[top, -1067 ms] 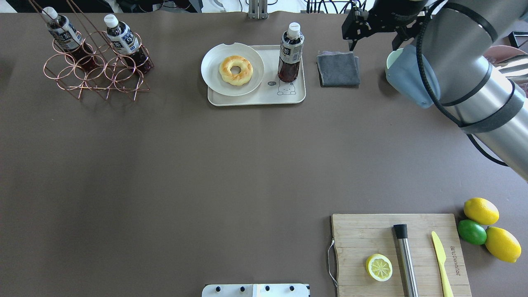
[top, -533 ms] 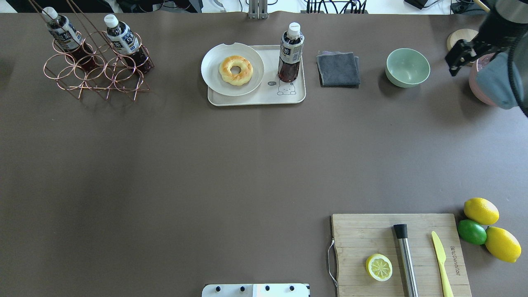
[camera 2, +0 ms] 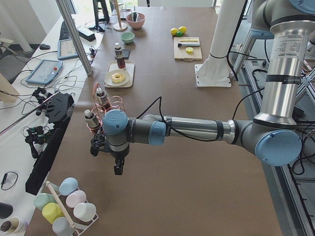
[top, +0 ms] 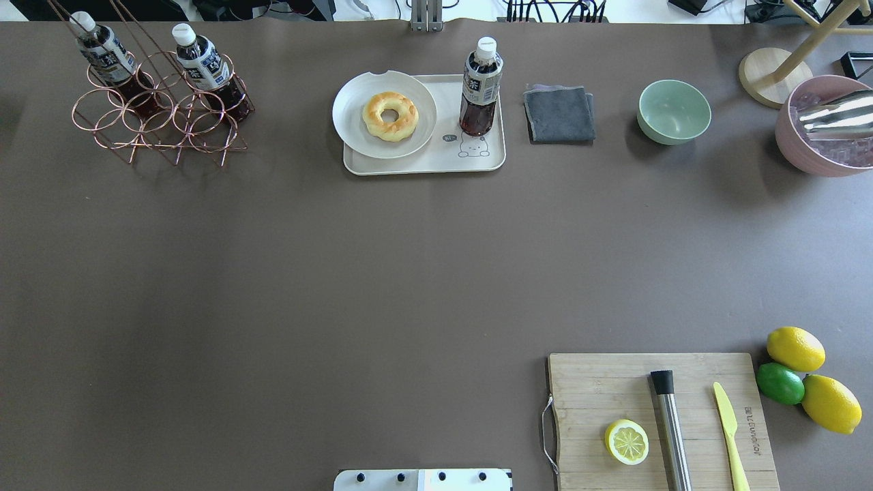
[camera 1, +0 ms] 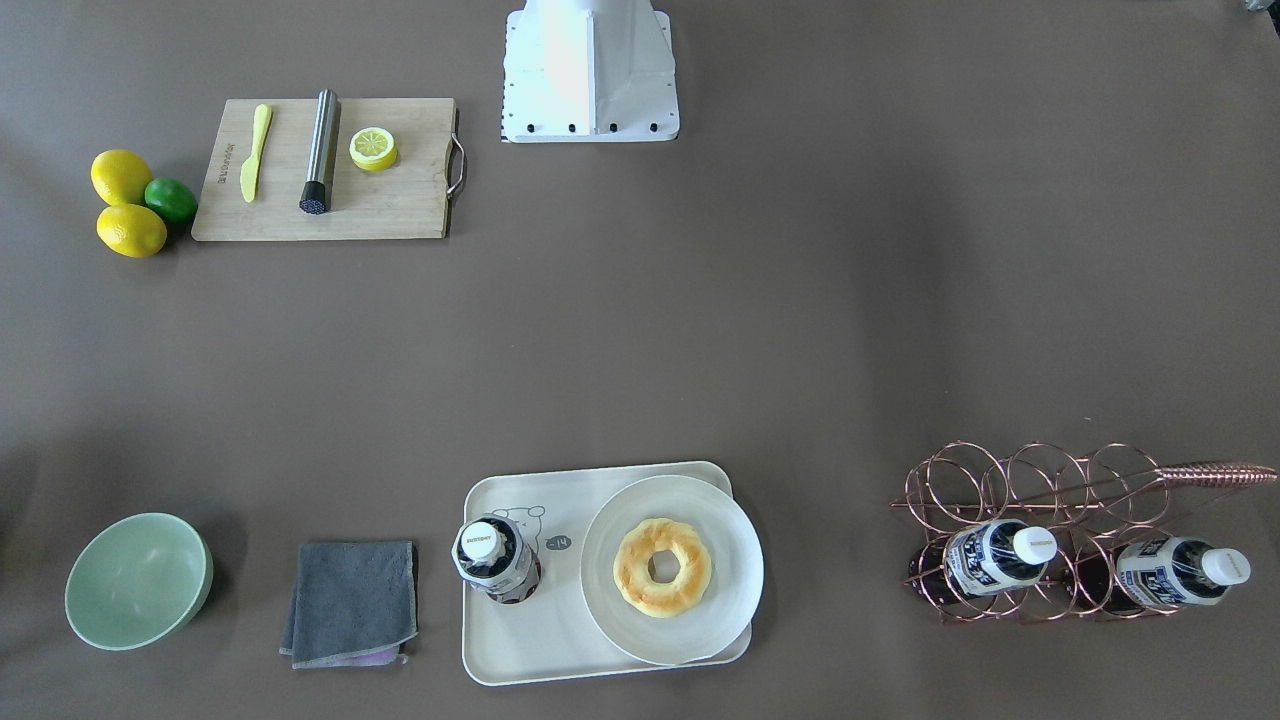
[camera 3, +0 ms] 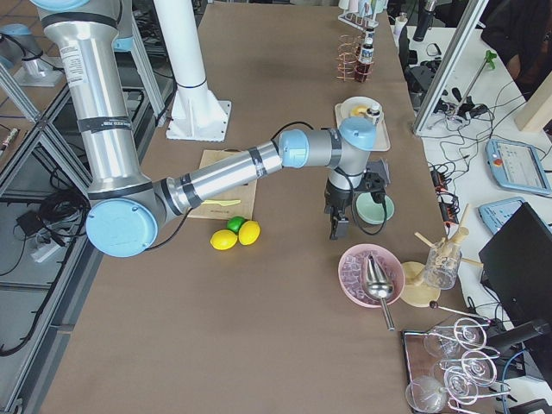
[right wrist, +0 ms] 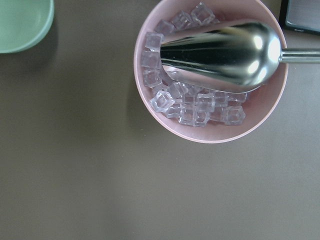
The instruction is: Place tea on tray
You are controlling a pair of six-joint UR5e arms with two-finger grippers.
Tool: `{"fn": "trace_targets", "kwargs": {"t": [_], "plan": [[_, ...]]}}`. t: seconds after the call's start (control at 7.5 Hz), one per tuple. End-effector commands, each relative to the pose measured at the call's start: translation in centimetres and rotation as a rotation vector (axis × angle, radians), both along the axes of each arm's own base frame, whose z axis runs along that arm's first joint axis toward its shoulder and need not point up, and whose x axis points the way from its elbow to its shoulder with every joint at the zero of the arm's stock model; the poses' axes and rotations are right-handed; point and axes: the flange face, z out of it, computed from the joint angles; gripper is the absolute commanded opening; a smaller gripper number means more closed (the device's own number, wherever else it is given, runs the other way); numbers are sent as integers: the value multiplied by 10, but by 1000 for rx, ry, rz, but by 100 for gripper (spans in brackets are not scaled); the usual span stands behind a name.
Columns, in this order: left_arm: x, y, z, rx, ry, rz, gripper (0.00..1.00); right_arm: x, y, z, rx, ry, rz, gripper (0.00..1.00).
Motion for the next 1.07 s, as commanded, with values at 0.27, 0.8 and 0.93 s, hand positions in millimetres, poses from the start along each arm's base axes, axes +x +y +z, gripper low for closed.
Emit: {"fn": "trace_targets", "kwargs": {"t": [0.27,0.8,0.93], "plan": [[7,1,10,-38,108,2,97,70,17,122,17,-134,22,100],[8,2,8,-37,110,4,97,99,31,134,21,-141,48,100],[8,2,7,-37,111,4,97,106,34,137,12,-141,64,100]]}}
